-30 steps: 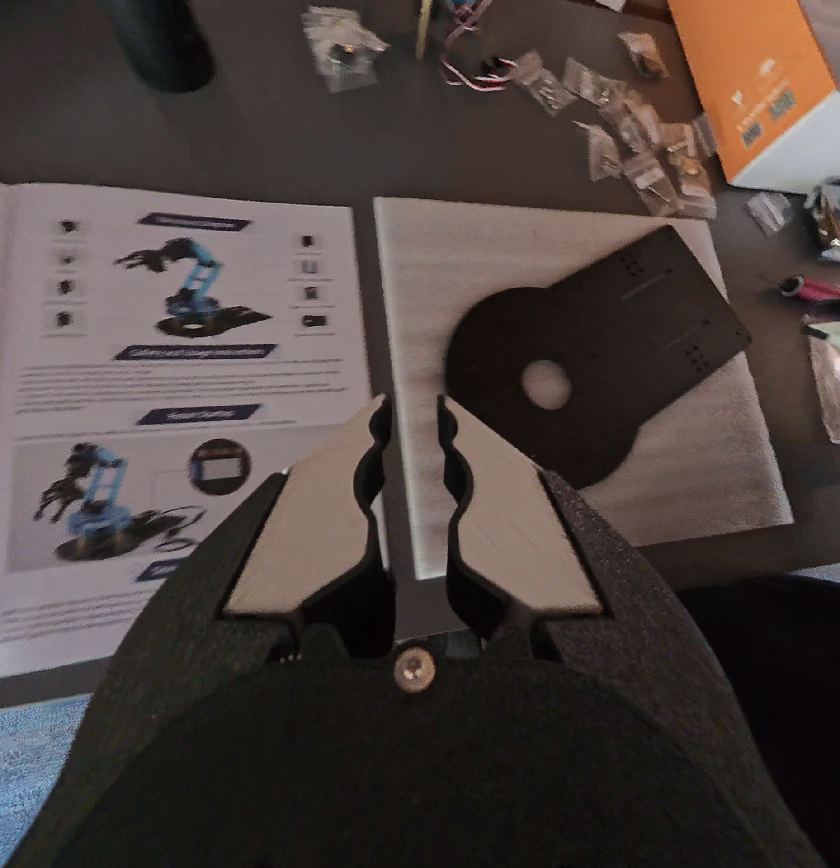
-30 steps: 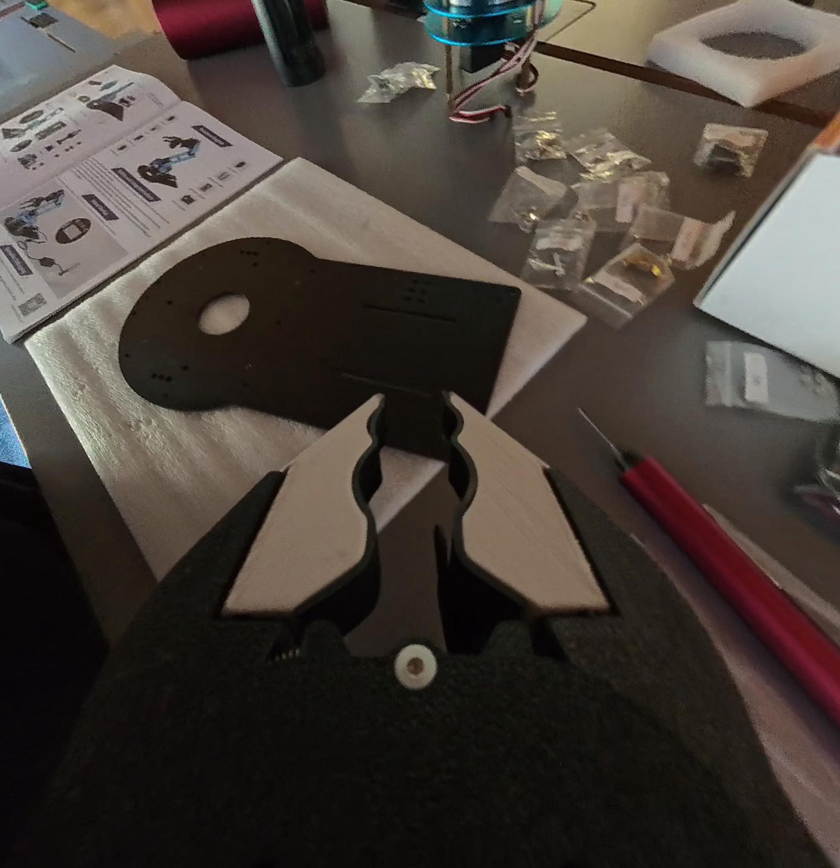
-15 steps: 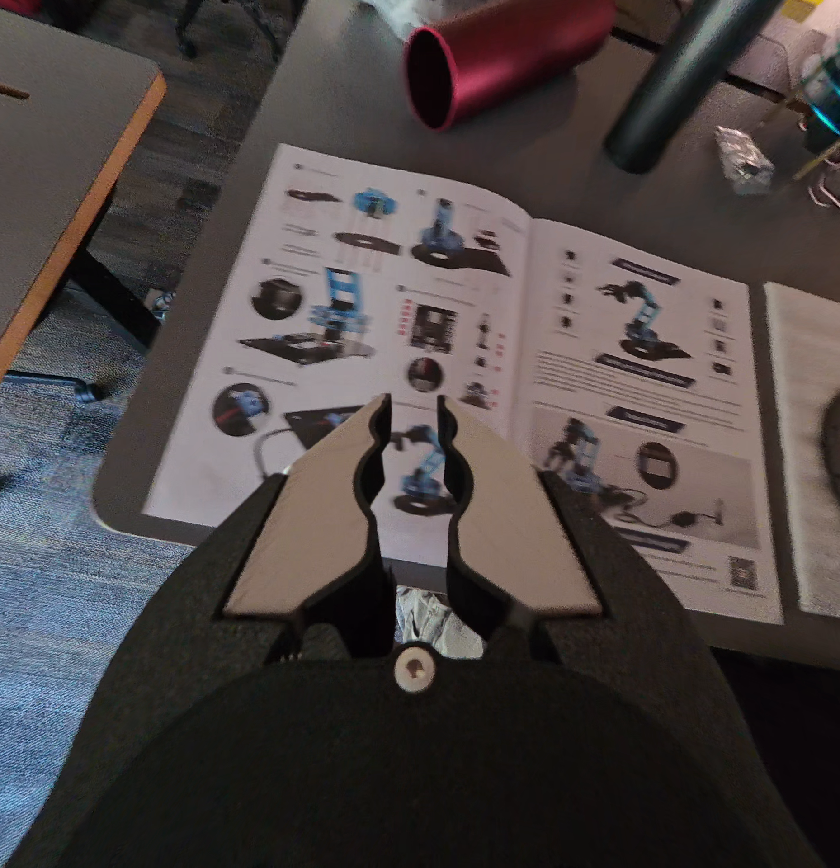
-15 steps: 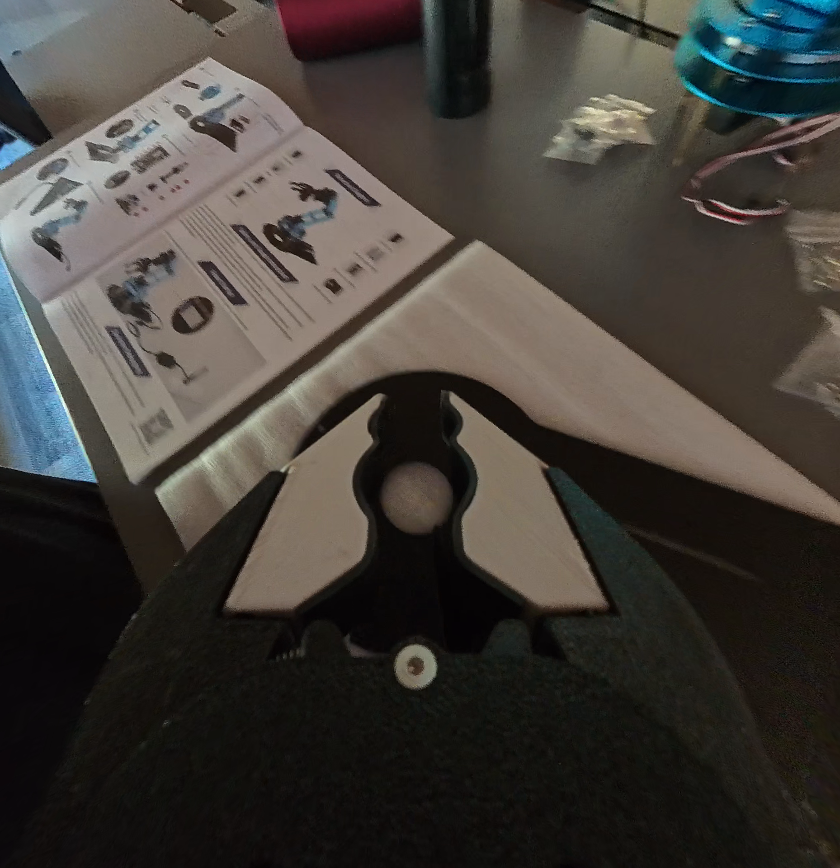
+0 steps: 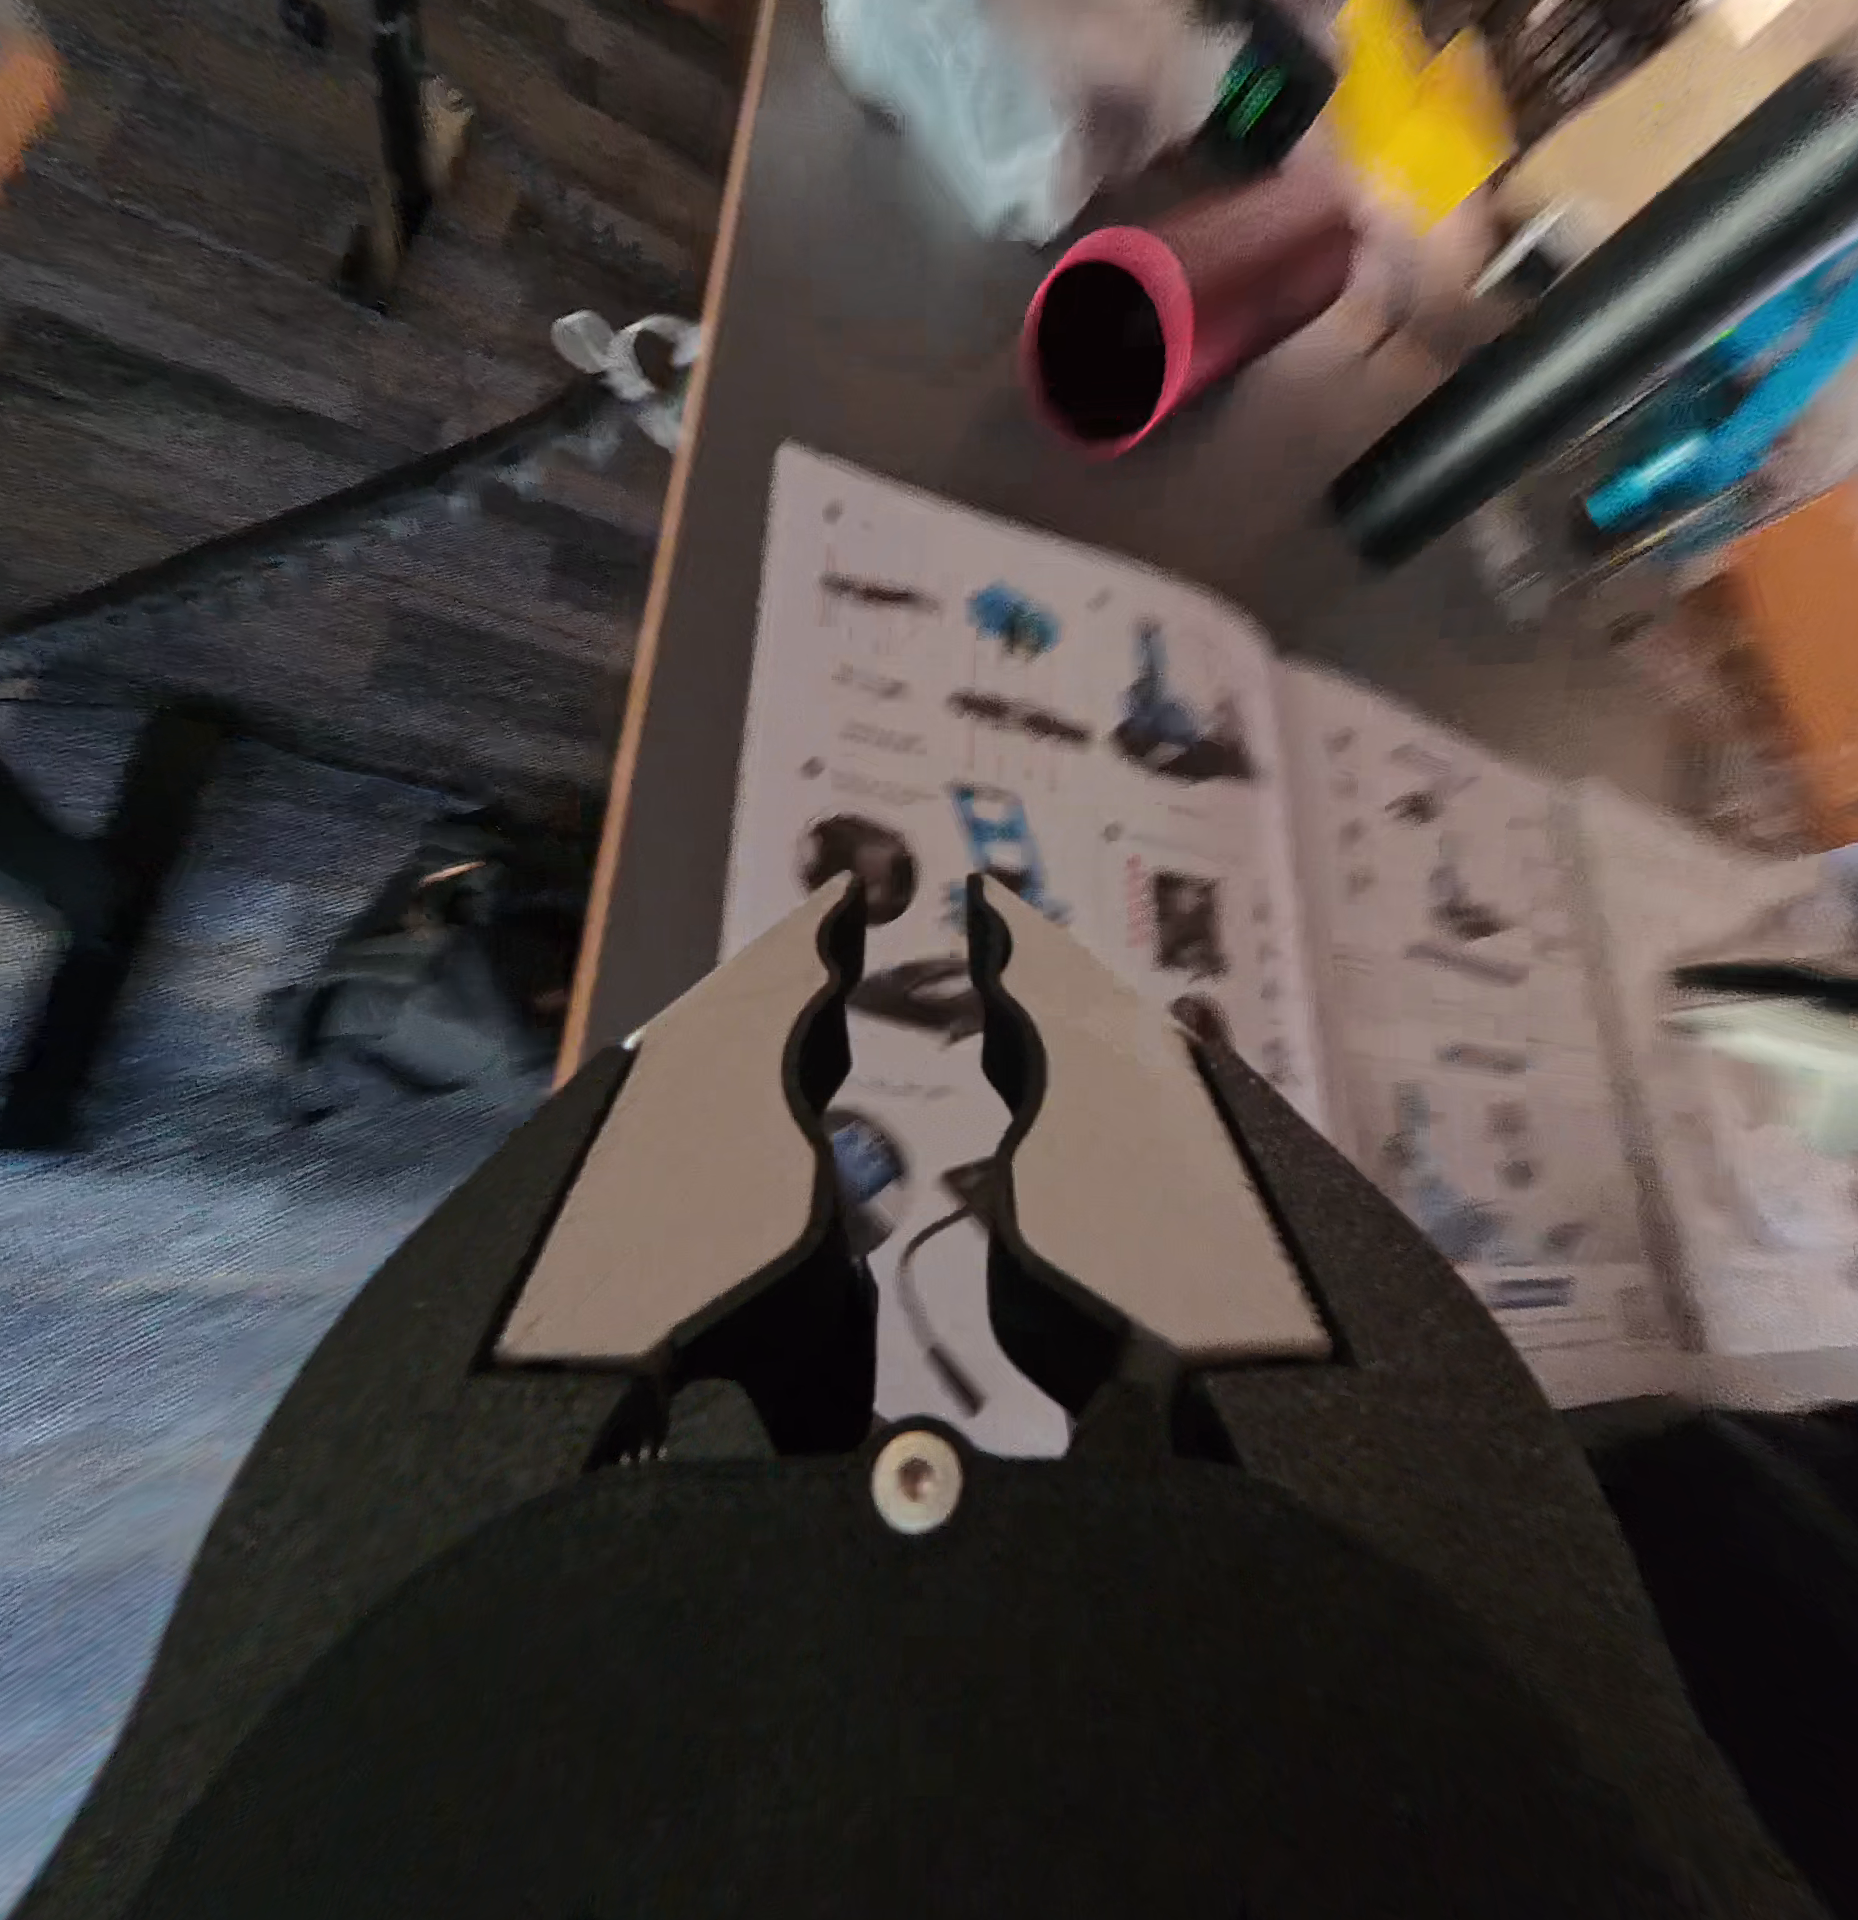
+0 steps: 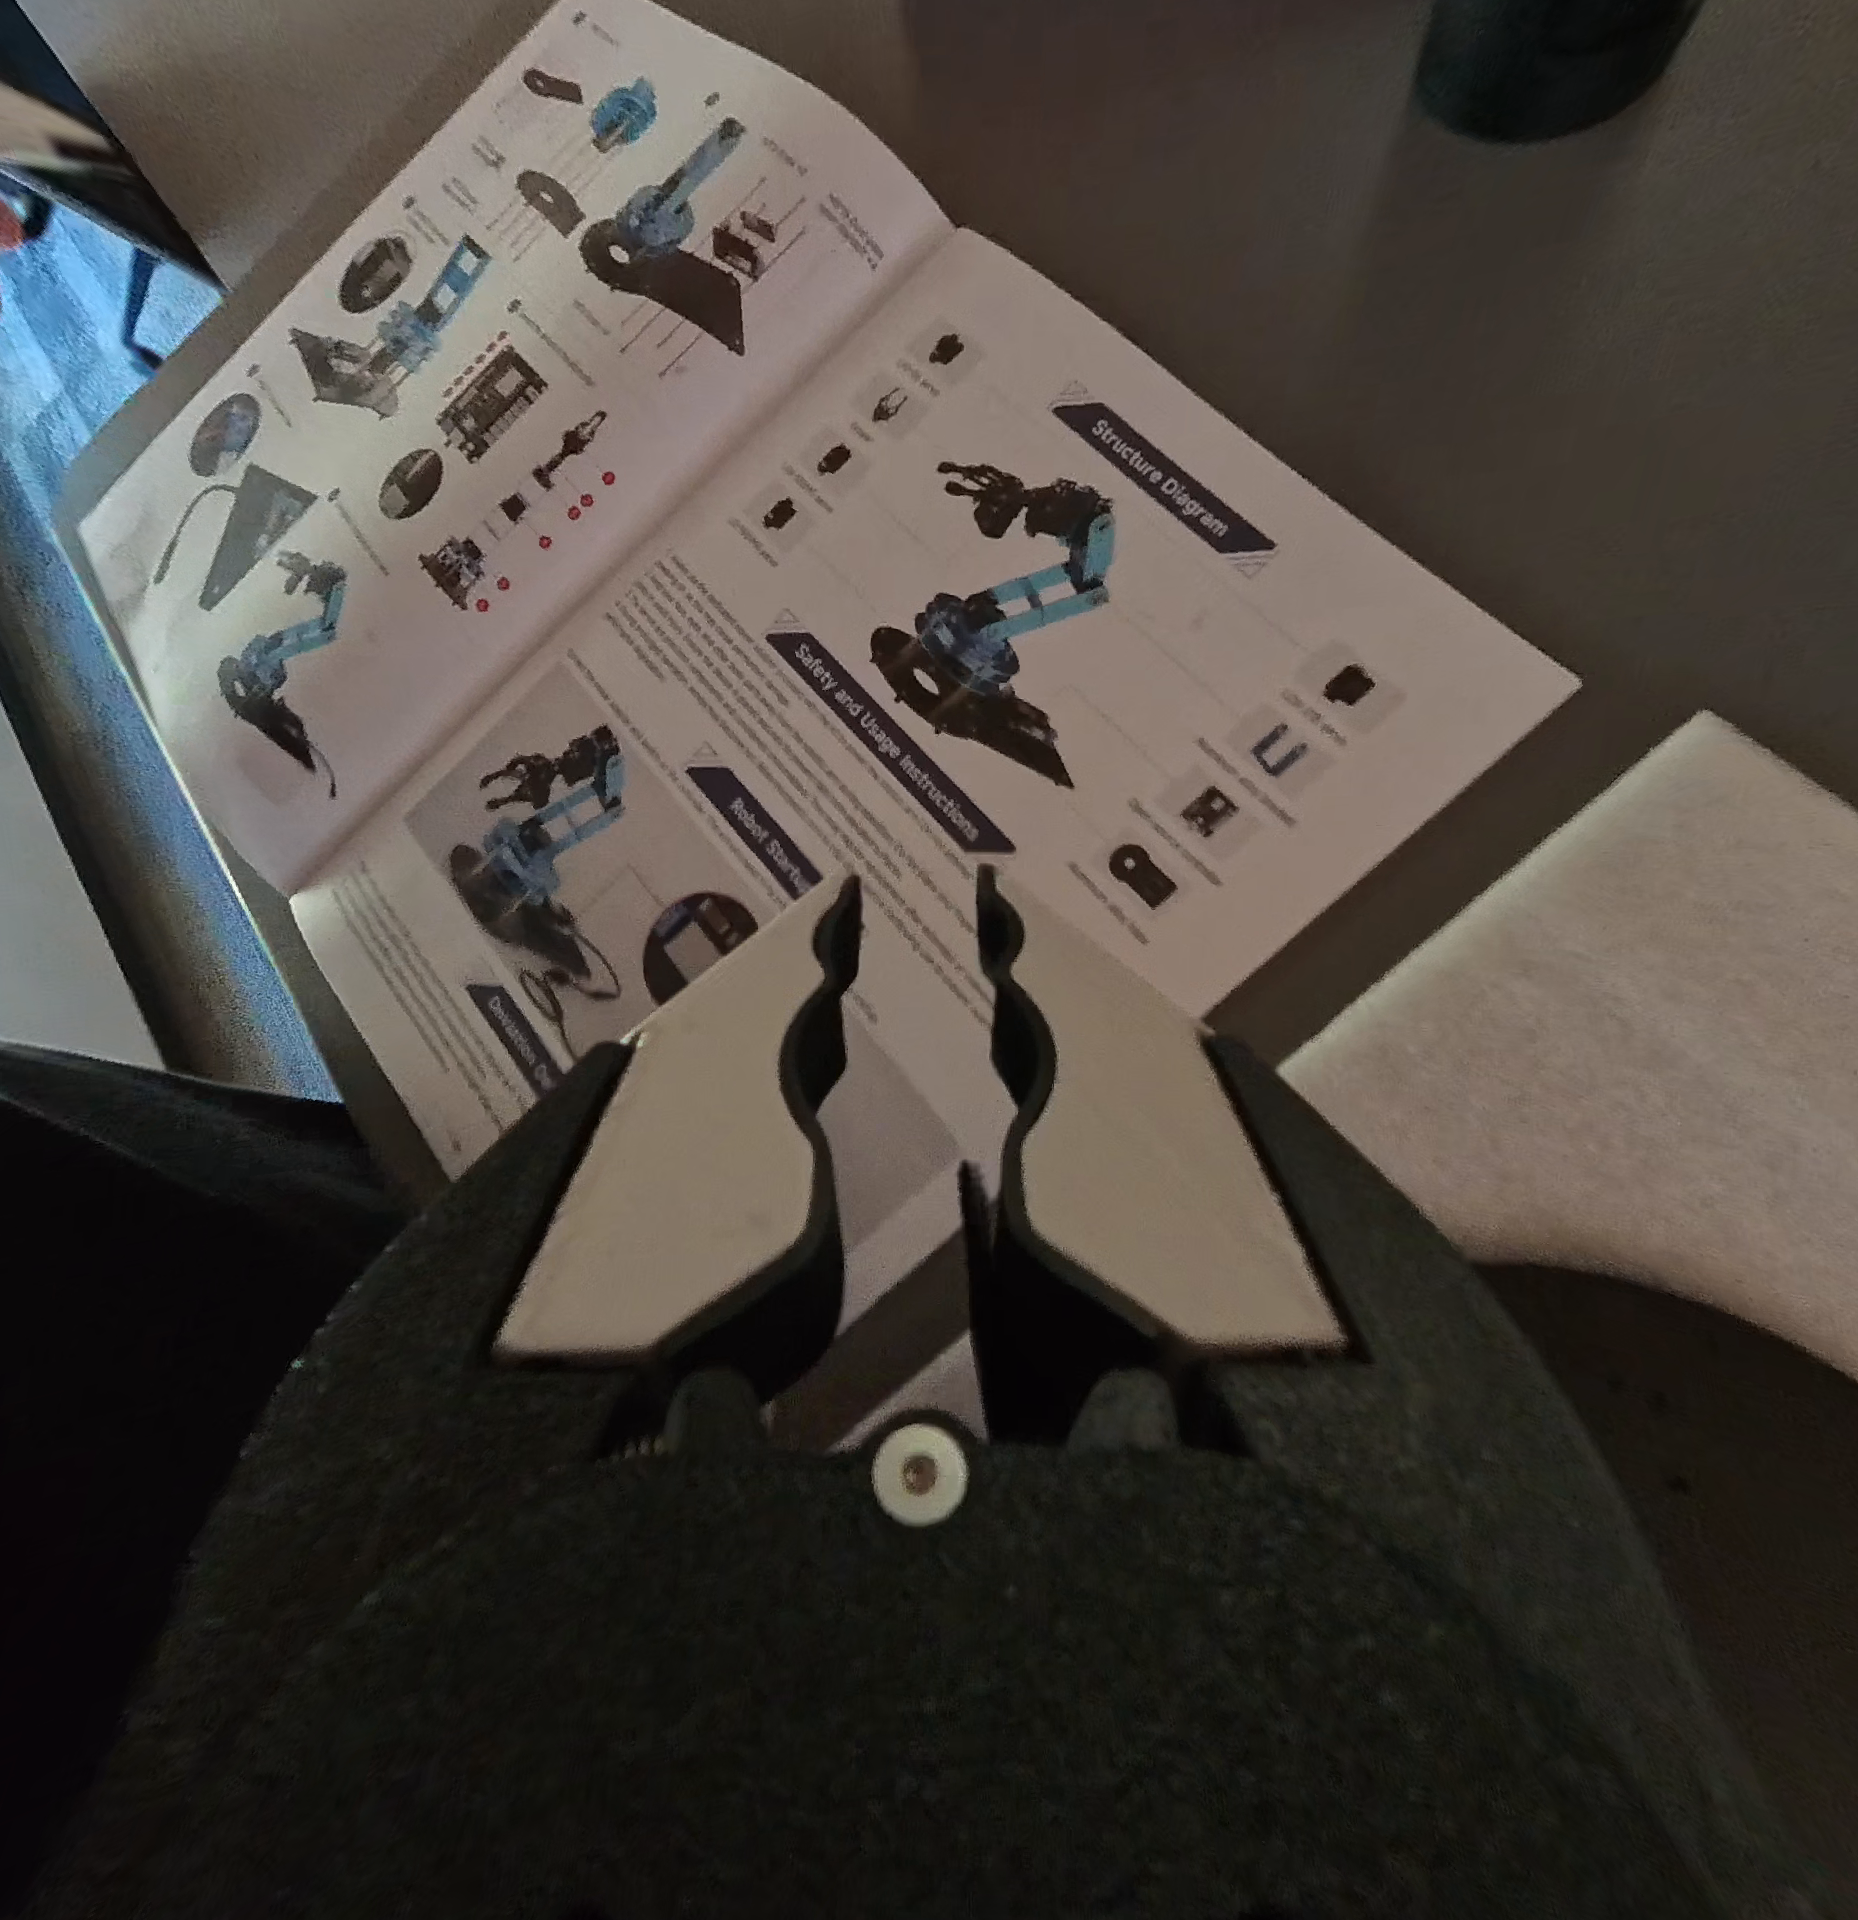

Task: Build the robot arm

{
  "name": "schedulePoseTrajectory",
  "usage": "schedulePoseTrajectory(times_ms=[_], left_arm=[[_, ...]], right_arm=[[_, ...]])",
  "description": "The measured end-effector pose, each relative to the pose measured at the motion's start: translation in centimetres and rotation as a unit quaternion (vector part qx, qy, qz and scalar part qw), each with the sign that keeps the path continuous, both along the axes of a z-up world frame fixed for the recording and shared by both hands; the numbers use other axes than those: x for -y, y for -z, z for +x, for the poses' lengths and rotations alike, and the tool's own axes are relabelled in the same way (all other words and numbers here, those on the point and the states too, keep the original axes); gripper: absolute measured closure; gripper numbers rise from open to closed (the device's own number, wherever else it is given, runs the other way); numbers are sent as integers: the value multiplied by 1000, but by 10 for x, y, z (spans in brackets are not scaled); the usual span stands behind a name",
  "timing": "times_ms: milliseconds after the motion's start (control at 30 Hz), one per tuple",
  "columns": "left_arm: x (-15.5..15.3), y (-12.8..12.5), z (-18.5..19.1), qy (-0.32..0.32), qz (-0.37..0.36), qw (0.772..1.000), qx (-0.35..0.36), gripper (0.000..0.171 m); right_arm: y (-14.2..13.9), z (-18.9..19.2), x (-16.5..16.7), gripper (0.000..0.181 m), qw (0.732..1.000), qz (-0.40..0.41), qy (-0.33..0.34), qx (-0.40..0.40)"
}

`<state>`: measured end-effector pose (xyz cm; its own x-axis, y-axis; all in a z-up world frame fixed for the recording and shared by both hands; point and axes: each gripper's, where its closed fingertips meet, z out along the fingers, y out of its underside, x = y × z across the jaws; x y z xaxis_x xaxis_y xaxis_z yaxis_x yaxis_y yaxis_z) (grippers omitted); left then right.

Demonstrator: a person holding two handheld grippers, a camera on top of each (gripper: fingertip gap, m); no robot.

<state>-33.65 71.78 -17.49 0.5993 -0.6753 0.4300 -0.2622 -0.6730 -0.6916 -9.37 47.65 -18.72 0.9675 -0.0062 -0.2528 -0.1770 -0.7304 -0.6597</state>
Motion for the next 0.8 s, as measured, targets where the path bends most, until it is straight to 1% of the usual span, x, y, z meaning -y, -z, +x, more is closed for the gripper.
schedulePoseTrajectory(times_ms=[33,67,100,200,233,300,467,600,700,800], left_arm=[[-1,-11,7,3,-19,998,53,154],[-3,-20,13,9,-26,996,88,154],[-6,-24,16,18,-16,995,92,153],[-15,-15,21,52,49,997,39,152],[-16,-13,24,67,61,995,31,152],[-18,-12,30,92,69,993,38,151],[-27,-10,39,116,26,990,82,151],[-39,-14,38,100,-13,988,121,151],[-44,-18,37,95,-19,986,136,150],[-47,-20,38,97,-10,986,134,150]], right_arm=[[2,-2,-6,160,1000,-8,-2,0],[3,-5,-11,160,1000,-13,-6,0],[4,-7,-16,160,1000,-18,-9,1],[9,-10,-29,160,1000,-30,-8,-3],[10,-11,-32,160,1000,-31,-6,-5],[12,-10,-37,160,999,-36,-3,-6],[21,-1,-36,160,998,-61,16,-1],[25,1,-40,160,998,-64,23,-9],[29,0,-42,160,997,-72,19,-9],[32,-2,-41,160,997,-76,17,-9]])
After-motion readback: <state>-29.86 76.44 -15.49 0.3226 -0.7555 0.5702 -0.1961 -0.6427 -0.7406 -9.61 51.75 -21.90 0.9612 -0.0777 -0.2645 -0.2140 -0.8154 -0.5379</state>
